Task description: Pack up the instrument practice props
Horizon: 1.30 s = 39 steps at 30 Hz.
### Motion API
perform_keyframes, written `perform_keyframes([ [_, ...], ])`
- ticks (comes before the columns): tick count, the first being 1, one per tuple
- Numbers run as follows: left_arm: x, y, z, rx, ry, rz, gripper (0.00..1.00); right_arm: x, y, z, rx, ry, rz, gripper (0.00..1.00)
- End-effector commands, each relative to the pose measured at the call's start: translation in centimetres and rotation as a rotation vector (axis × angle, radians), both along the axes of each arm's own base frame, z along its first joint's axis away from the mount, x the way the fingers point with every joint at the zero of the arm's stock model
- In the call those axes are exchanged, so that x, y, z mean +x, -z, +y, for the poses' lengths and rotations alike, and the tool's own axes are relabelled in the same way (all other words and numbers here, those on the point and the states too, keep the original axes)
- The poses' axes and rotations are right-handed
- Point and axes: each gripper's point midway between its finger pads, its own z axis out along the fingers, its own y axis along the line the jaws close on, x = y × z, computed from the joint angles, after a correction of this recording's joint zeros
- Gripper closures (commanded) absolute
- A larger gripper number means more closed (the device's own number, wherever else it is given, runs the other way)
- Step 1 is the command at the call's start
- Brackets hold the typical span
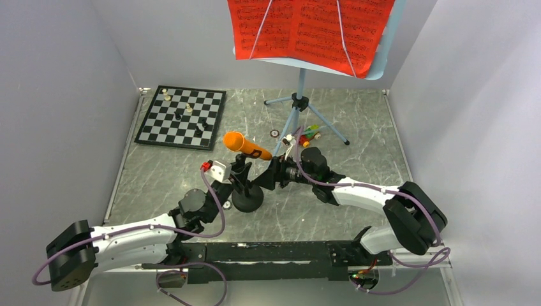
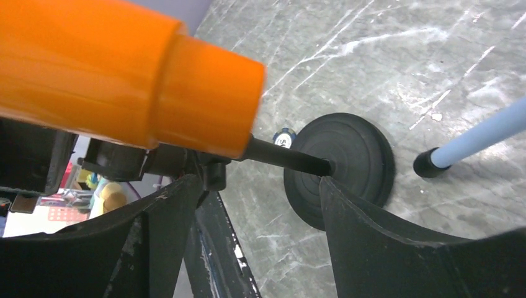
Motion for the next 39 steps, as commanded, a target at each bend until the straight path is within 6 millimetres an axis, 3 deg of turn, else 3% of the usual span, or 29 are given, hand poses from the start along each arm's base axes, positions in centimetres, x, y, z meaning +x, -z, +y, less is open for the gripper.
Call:
perform_keyframes([
  [1, 0.4, -1.5, -0.3, -0.013, -0.024, -0.007, 1.0, 0.2, -3.1, 1.6, 0.089, -0.046, -0.089, 0.26],
  [9, 1.2, -1.0, -0.5, 0.0, -0.061, 0.039, 1.0, 0.0, -3.2, 2.2, 0.074, -0.059, -0.113, 0.3],
  [20, 1.0, -0.6, -0.7, 0.002, -0.048, 0.051, 1.0, 0.1, -2.7, 3.3, 0.056, -0.074, -0.123, 0.6],
  [23, 1.0, -0.4, -0.7, 0.003, -0.047, 0.054, 1.0, 0.1, -2.6, 3.4, 0.049, -0.078, -0.133, 0.71],
  [27, 1.0, -0.2, -0.7, 0.006, -0.051, 0.058, 1.0, 0.1, -1.8, 3.2, 0.006, -0.077, -0.152, 1.0],
  [31, 1.0, 0.3, -0.6, 0.018, -0.053, 0.068, 1.0, 0.2, -0.6, 2.4, -0.097, -0.034, -0.233, 1.0],
  [39, 1.0, 1.4, -0.7, 0.035, -0.053, 0.093, 1.0, 0.8, 1.0, 0.0, -0.349, 0.078, -0.57, 1.0],
])
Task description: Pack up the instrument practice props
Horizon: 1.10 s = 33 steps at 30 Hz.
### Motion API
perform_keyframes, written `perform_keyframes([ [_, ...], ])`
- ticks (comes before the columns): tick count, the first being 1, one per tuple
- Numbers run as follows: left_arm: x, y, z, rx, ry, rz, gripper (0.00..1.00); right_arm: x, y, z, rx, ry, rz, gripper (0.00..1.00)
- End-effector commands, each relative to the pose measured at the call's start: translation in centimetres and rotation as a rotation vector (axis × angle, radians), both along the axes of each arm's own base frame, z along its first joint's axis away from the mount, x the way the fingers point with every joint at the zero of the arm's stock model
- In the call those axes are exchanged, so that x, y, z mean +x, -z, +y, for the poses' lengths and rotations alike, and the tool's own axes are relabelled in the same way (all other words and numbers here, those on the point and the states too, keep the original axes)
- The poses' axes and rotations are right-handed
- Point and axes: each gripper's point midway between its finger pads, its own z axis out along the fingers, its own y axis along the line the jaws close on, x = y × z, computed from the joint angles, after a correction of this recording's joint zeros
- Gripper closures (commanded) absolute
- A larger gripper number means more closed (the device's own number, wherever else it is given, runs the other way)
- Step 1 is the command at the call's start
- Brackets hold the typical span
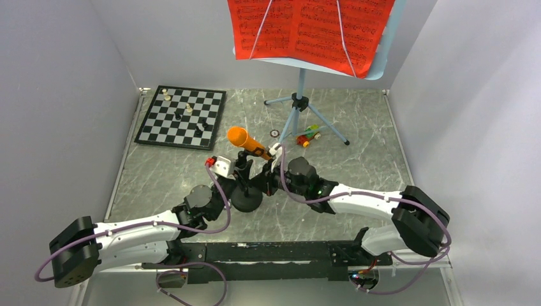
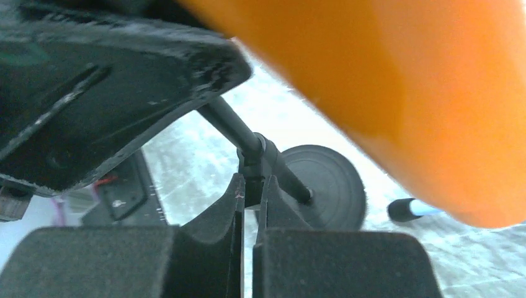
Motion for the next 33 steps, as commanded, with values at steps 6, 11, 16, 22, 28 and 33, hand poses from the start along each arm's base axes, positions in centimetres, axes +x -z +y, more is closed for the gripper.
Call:
perform_keyframes([
  [6, -0.1, 1.9, -0.4, 0.018, 0.007, 0.054, 1.0, 1.6, 2.5, -4.6, -0.384, 0.212, -0.55, 1.0],
  [11, -0.1, 2.4, -0.2, 0.022, -0.001, 0.064, 1.0, 0.8, 2.4, -4.9, -0.48, 0.257, -0.711, 1.0],
  [16, -0.1, 2.9, -0.2, 0.032, 0.002, 0.073, 1.0, -0.1, 3.2, -4.6, -0.612, 0.259, -0.884, 1.0],
  [22, -0.1, 3.3, -0.1, 0.033, -0.001, 0.08, 1.0, 0.4, 3.5, -5.5, -0.784, 0.372, -1.049, 1.0],
  [28, -0.1, 3.3, 0.0, 0.035, -0.007, 0.076, 1.0, -1.1, 3.6, -4.1, -0.698, 0.317, -0.974, 0.94],
  [33, 0.0, 3.4, -0.1, 0.035, -0.011, 0.075, 1.0, -1.8, 2.7, -3.6, -0.576, 0.338, -0.822, 0.21],
])
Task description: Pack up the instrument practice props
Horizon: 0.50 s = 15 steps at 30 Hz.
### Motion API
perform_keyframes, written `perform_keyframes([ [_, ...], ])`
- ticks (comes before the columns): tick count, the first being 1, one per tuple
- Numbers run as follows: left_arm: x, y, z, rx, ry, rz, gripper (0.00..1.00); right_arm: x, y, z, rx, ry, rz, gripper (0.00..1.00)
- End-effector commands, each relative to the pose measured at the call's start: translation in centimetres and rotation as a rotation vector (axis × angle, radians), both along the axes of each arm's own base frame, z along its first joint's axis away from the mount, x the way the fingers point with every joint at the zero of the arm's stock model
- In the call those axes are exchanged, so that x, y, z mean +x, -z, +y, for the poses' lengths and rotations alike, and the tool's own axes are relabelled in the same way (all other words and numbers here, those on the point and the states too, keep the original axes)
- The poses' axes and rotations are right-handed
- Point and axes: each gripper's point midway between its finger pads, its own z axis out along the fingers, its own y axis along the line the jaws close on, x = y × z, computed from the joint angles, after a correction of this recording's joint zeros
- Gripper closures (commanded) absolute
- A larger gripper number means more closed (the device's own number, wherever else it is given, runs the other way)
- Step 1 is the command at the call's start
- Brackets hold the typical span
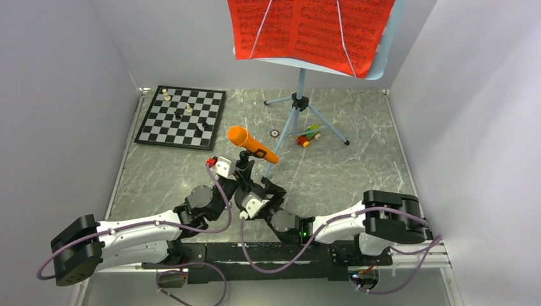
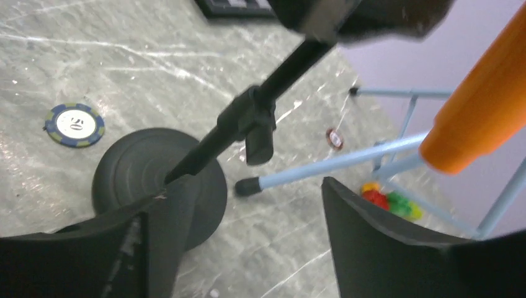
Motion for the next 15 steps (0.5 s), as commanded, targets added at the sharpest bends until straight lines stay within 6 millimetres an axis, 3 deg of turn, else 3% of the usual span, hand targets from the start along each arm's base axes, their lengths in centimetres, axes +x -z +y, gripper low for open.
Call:
perform_keyframes([
  [1, 0.4, 3.3, 0.8, 0.056, -0.052, 0.075, 1.0, 0.0, 1.4, -2.0, 0.019, 0.09, 0.13, 0.16],
  [4, 0.5, 3.3, 0.8, 0.06, -0.053, 0.072, 1.0, -0.2, 0.5, -2.2, 0.084, 0.087, 0.199, 0.13],
  [7, 0.5, 3.1, 0.8, 0.062, -0.055, 0.067, 1.0, 0.0, -1.8, -3.1, 0.221, 0.07, 0.316, 0.13],
  [11, 0.6, 2.8, 0.8, 0.06, -0.056, 0.058, 1.0, -0.1, -4.1, -4.1, 0.46, -0.078, 0.594, 0.15],
  [15, 0.5, 2.2, 0.7, 0.043, -0.05, 0.033, 1.0, 1.2, -4.5, -5.4, 0.638, -0.103, 0.843, 0.18],
])
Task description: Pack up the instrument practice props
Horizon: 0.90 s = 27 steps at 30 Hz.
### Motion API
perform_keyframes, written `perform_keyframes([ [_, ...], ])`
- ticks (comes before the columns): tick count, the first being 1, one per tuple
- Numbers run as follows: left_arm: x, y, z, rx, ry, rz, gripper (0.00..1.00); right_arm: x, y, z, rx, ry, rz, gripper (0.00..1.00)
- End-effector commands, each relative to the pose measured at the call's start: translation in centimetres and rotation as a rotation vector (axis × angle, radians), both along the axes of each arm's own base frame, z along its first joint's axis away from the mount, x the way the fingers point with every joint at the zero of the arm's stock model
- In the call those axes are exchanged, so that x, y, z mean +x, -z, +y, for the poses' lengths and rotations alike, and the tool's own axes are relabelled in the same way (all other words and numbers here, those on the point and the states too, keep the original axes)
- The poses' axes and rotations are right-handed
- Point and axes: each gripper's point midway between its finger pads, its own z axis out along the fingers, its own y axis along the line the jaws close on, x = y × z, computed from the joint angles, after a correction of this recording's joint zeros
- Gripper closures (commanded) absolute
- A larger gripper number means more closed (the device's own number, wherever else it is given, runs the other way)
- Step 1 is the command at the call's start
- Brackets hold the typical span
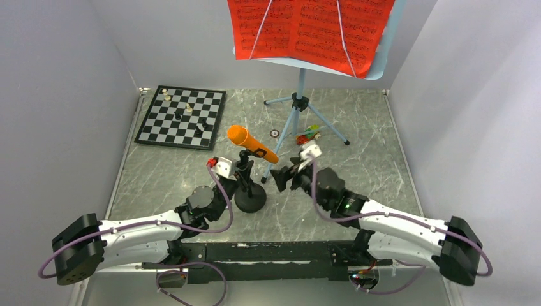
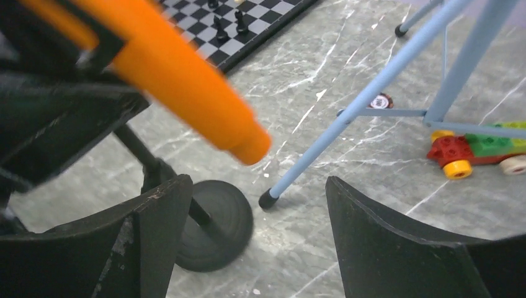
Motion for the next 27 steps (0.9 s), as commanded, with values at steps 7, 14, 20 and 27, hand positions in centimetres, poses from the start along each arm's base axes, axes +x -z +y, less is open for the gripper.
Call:
perform_keyframes([
  [7, 0.2, 0.5, 0.0, 0.008, -0.009, -0.003, 1.0, -3.2, 1.1, 4.3, 0.302, -0.317, 0.556, 0.17],
  [14, 0.1, 0.0, -0.2, 0.008, -0.01, -0.01, 1.0, -1.7, 2.2, 5.3, 0.37, -0.342, 0.672, 0.18],
  [20, -0.1, 0.4, -0.3, 0.014, -0.009, -0.001, 1.0, -1.1, 2.5, 6.0, 0.413, -0.369, 0.705, 0.17],
  [27, -0.1, 0.5, -0.6, 0.016, -0.004, 0.003, 1.0, -0.9, 2.5, 6.9, 0.411, -0.401, 0.718, 0.17],
])
